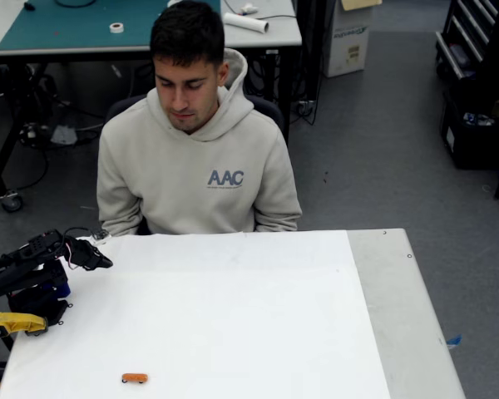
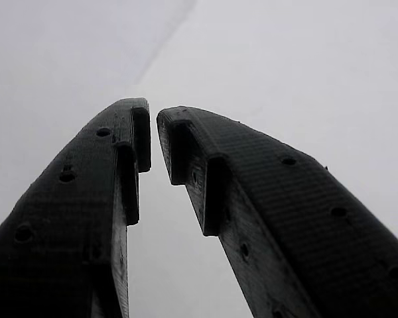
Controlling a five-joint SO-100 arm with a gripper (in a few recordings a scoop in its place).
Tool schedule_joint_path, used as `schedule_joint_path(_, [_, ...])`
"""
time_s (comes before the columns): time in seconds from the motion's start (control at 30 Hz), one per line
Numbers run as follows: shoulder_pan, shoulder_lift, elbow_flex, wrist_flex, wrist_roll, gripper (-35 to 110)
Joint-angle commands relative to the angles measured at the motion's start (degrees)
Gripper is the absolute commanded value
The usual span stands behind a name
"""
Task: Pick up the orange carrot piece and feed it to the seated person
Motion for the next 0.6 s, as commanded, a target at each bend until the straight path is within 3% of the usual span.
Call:
schedule_joint_path(0.0, [0.5, 1.4, -3.8, 1.2, -0.6, -2])
schedule_joint_path(0.33, [1.6, -0.4, -9.9, -2.5, -1.1, -2])
schedule_joint_path(0.57, [2.9, -21.9, -23.7, -6.1, -0.6, -2])
